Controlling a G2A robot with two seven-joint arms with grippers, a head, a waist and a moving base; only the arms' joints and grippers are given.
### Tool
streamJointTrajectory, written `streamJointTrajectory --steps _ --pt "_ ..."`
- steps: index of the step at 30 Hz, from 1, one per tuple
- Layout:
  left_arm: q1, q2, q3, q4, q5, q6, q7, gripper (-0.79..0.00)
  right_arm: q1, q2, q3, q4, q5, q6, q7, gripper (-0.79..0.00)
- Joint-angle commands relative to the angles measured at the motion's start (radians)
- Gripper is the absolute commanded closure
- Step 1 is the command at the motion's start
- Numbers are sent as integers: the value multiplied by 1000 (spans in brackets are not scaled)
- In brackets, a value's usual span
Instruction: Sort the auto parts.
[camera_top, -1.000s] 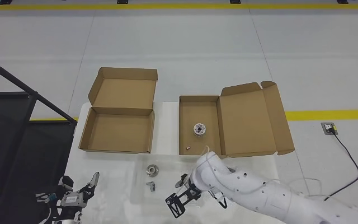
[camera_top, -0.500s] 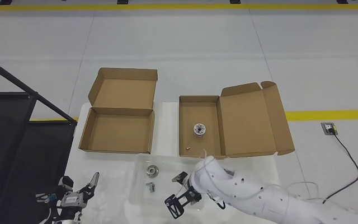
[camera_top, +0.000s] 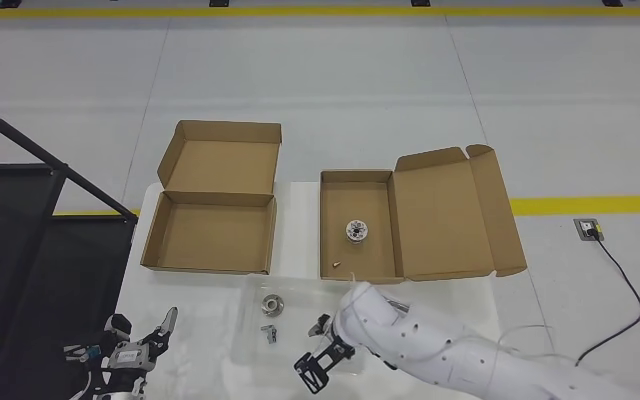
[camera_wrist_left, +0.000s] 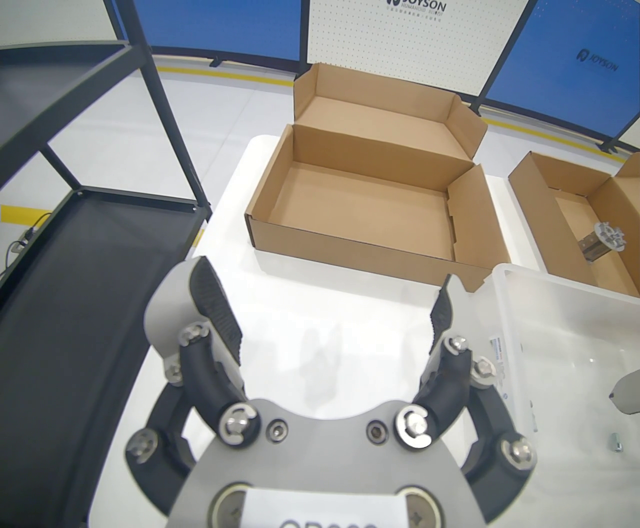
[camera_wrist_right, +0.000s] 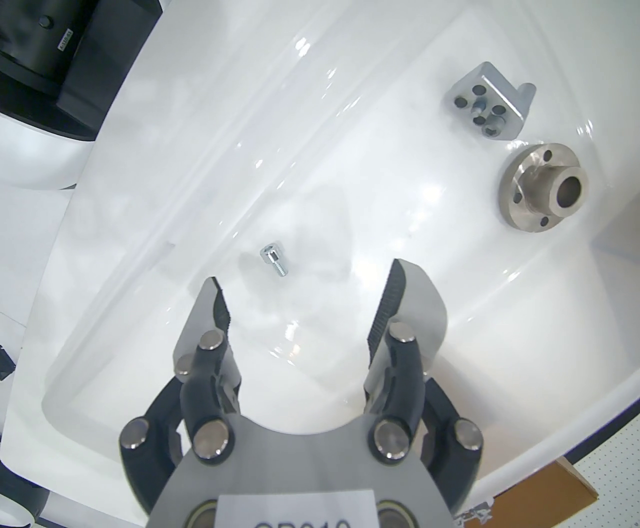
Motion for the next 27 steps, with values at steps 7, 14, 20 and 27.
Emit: streamJointTrajectory --steps 7,14,20,27 --pt "0 0 0 0 0 0 0 -785 -16 -47 0 81 -58 0 -51 -372" --pt "0 0 0 0 0 0 0 -785 -29 -84 0 147 -110 0 -93 -332" --pt "0 0 0 0 0 0 0 -785 -28 -101 0 180 -129 0 -113 -332" --pt "0 0 0 0 0 0 0 -785 -26 -108 0 199 -113 0 -106 -271"
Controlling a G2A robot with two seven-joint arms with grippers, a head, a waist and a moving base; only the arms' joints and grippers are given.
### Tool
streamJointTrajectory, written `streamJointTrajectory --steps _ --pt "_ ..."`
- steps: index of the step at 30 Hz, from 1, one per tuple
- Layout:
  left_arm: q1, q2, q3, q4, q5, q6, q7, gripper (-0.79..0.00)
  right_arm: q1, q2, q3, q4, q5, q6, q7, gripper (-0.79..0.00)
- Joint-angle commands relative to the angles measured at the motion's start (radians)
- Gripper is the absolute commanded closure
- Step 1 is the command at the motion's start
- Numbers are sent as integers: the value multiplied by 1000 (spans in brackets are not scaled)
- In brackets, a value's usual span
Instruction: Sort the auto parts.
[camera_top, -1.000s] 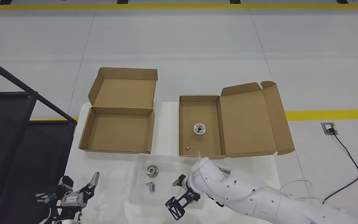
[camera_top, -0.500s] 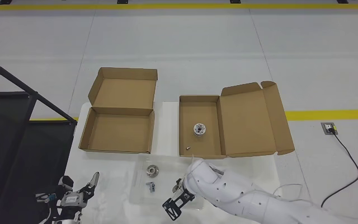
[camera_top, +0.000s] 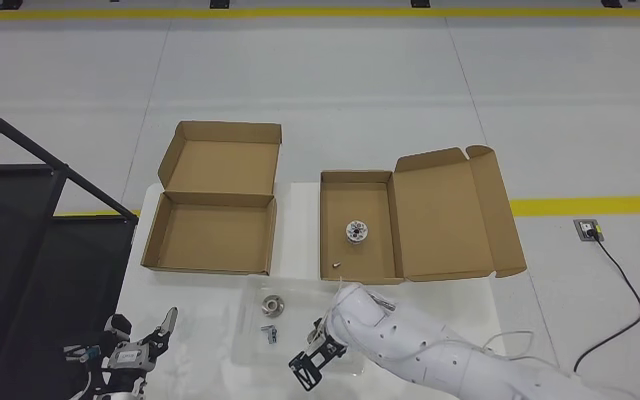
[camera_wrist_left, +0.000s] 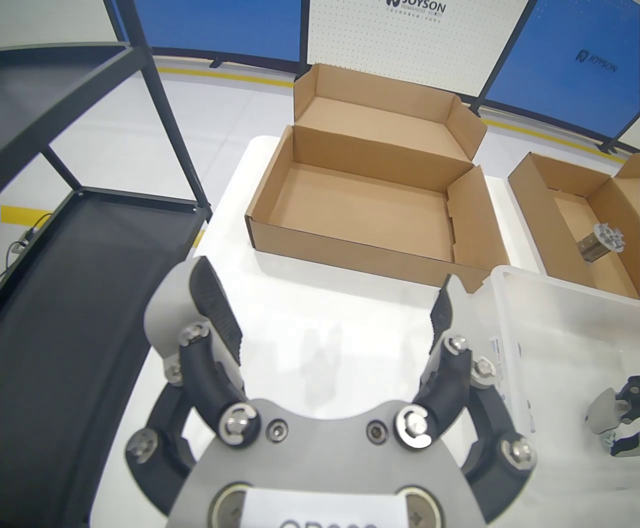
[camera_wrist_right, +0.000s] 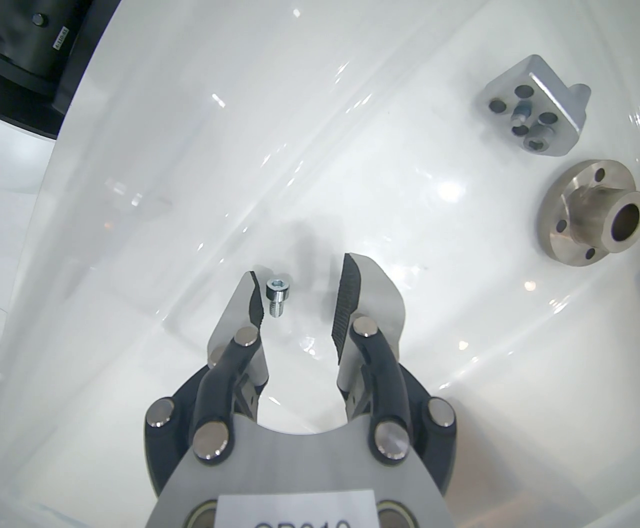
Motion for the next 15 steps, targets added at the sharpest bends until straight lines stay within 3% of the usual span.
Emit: streamJointTrajectory --steps 1,15 --pt "0 0 0 0 0 0 0 -785 1 0 0 3 7 0 5 -249" --pt "0 0 0 0 0 0 0 -785 12 13 0 -10 77 0 50 -231"
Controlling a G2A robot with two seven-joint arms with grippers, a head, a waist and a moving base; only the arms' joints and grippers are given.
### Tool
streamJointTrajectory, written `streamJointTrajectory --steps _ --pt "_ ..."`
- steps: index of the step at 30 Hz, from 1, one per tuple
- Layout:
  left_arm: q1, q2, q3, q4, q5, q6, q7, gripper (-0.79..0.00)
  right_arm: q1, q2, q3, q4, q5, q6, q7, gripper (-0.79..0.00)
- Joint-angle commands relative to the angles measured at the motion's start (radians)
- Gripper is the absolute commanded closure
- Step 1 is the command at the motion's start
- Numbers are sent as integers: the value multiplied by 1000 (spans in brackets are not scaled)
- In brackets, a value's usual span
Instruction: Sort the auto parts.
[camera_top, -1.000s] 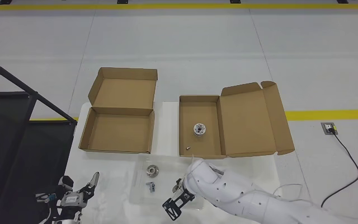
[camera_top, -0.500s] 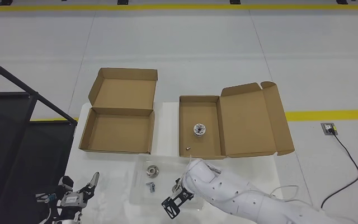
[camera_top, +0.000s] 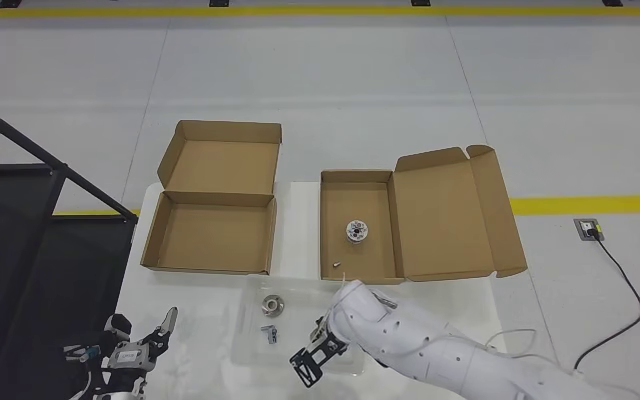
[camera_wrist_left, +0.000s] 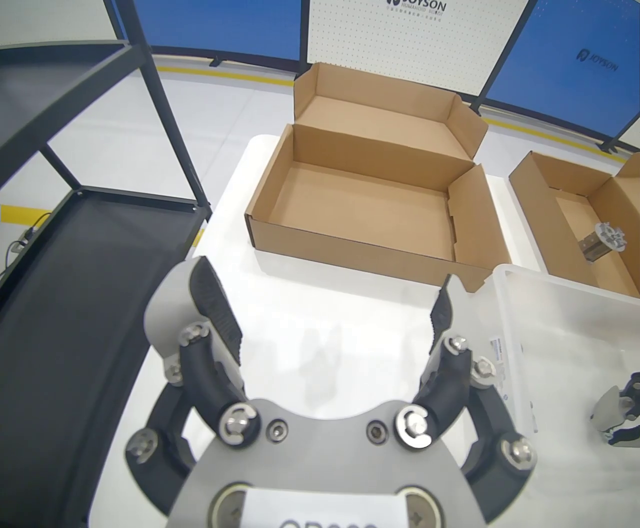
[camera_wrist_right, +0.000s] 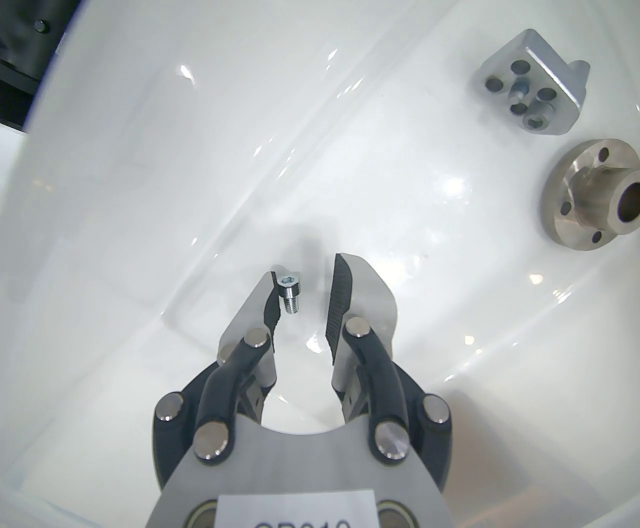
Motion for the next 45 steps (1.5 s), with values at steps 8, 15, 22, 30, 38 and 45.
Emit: streamJointTrajectory --steps 8,15,22,30,38,45 --pt "0 0 0 0 0 0 0 -785 -2 5 0 2 48 0 27 -135" --pt "0 0 0 0 0 0 0 -785 8 14 0 -2 80 0 35 0" --pt "0 0 0 0 0 0 0 -785 66 52 4 -63 79 0 -33 0" --pt "0 0 0 0 0 0 0 -785 43 184 218 -312 93 80 142 0" --pt "0 0 0 0 0 0 0 -785 -79 264 425 -493 175 157 537 0" --pt "0 0 0 0 0 0 0 -785 -85 277 490 -443 200 147 532 0"
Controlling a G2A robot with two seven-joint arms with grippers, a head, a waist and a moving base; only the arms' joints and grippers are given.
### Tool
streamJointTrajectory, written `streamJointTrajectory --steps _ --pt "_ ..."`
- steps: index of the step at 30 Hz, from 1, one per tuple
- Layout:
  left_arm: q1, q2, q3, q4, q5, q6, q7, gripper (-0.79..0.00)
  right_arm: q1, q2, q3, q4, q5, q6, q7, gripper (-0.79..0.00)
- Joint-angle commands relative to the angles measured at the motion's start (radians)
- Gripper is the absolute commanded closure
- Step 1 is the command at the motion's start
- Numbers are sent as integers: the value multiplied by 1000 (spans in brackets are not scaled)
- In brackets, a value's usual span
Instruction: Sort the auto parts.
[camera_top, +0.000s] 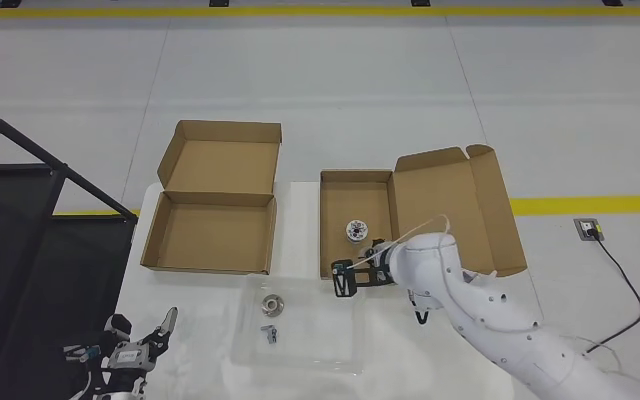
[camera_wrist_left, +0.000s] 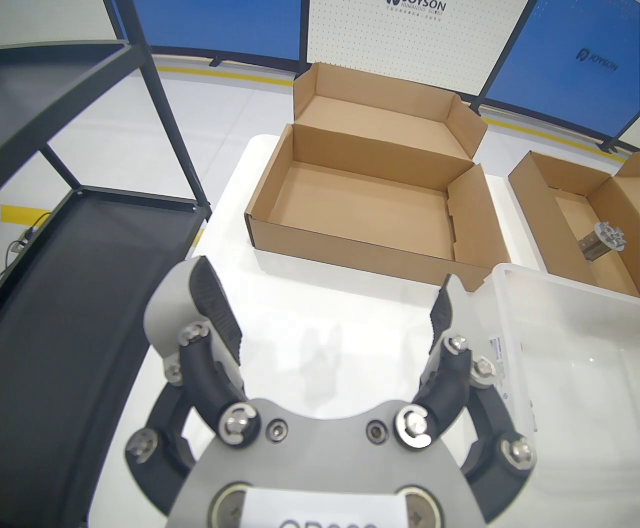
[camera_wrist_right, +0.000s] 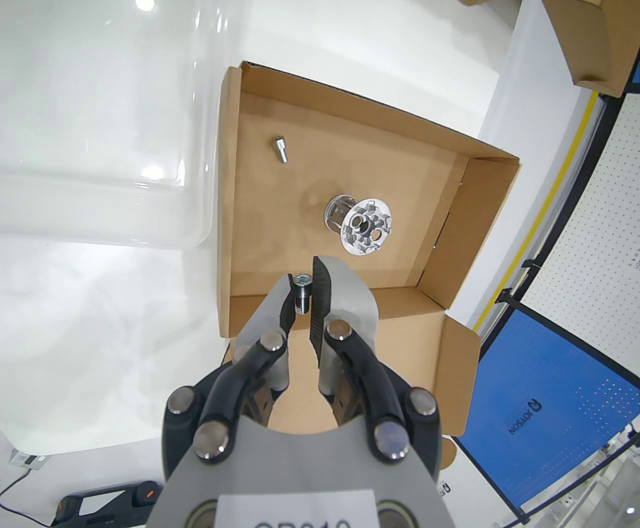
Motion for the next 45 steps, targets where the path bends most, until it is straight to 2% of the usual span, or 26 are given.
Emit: streamJointTrajectory --steps 1,10,13,18,22,30,45 --pt "0 0 0 0 0 0 0 -785 0 0 -1 0 0 0 0 0" --pt "0 0 0 0 0 0 0 -785 0 0 -1 0 0 0 0 0" --pt "0 0 0 0 0 0 0 -785 -10 -8 1 25 -25 91 -21 0" --pt "0 0 0 0 0 0 0 -785 4 -24 36 169 -27 244 -187 0" --pt "0 0 0 0 0 0 0 -785 18 -40 51 309 4 307 -299 0" --pt "0 0 0 0 0 0 0 -785 66 -94 11 556 73 322 -433 0" --pt "0 0 0 0 0 0 0 -785 142 -222 -104 851 74 358 -544 0"
